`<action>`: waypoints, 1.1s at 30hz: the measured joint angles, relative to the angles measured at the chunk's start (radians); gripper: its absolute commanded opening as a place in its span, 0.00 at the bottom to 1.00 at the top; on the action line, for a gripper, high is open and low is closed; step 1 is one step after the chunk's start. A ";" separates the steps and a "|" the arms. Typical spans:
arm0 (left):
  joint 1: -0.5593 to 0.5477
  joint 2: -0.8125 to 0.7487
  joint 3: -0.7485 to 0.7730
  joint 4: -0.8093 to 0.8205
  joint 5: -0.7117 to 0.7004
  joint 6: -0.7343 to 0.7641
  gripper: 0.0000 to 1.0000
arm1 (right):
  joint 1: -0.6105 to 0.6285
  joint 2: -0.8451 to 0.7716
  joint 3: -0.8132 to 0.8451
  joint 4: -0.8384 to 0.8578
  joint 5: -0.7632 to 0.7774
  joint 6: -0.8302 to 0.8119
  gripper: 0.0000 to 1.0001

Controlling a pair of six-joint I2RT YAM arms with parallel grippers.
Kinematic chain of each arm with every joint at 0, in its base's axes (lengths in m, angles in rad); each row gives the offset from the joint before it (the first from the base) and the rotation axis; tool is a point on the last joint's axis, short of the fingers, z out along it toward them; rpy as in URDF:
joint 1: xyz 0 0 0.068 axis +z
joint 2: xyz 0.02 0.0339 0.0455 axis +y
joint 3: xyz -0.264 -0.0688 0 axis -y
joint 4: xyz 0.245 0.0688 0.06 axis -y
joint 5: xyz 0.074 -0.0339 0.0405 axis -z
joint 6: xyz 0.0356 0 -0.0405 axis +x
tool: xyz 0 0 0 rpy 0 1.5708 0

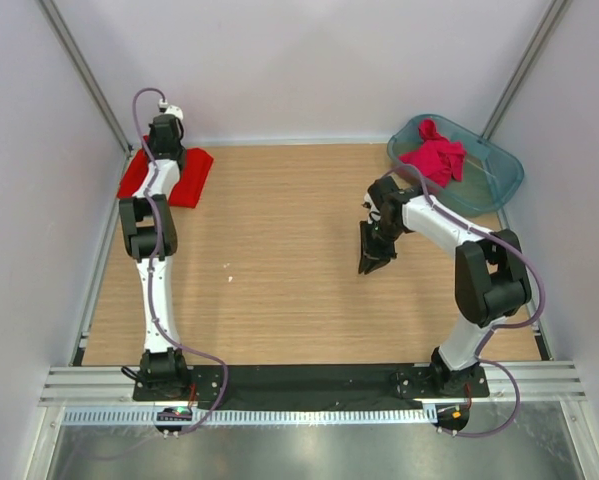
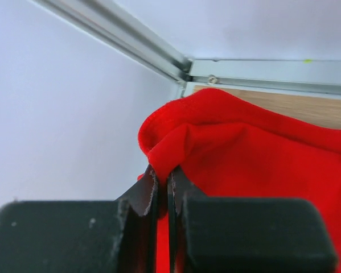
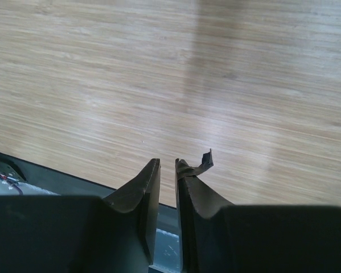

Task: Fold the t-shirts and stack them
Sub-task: Neatly place the folded tshirt to the corner

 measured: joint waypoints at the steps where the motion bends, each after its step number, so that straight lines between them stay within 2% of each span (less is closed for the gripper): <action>1: 0.001 0.010 0.000 0.011 0.007 0.004 0.00 | 0.000 0.005 0.000 0.008 -0.002 0.004 0.23; 10: 0.018 0.057 0.000 0.090 0.030 0.008 0.00 | -0.006 0.074 0.021 0.032 -0.016 0.018 0.22; 21: 0.024 0.083 0.005 0.165 -0.068 0.000 0.02 | -0.034 0.097 0.074 0.032 -0.029 0.016 0.22; 23: 0.024 0.093 0.006 0.171 -0.075 -0.002 0.24 | -0.039 0.101 0.077 0.031 -0.030 0.016 0.22; 24: 0.024 0.097 0.006 0.172 -0.079 -0.005 0.49 | -0.040 0.103 0.078 0.031 -0.031 0.016 0.22; 26: 0.024 0.101 0.007 0.178 -0.086 -0.012 0.65 | -0.045 0.103 0.078 0.031 -0.034 0.016 0.22; 27: 0.023 0.102 0.009 0.180 -0.093 -0.014 0.77 | -0.046 0.103 0.078 0.031 -0.036 0.016 0.22; 30: 0.021 0.102 0.019 0.189 -0.122 -0.015 0.95 | -0.048 0.103 0.078 0.031 -0.037 0.016 0.22; 33: 0.014 0.098 0.021 0.202 -0.159 -0.016 1.00 | -0.048 0.103 0.078 0.028 -0.037 0.015 0.22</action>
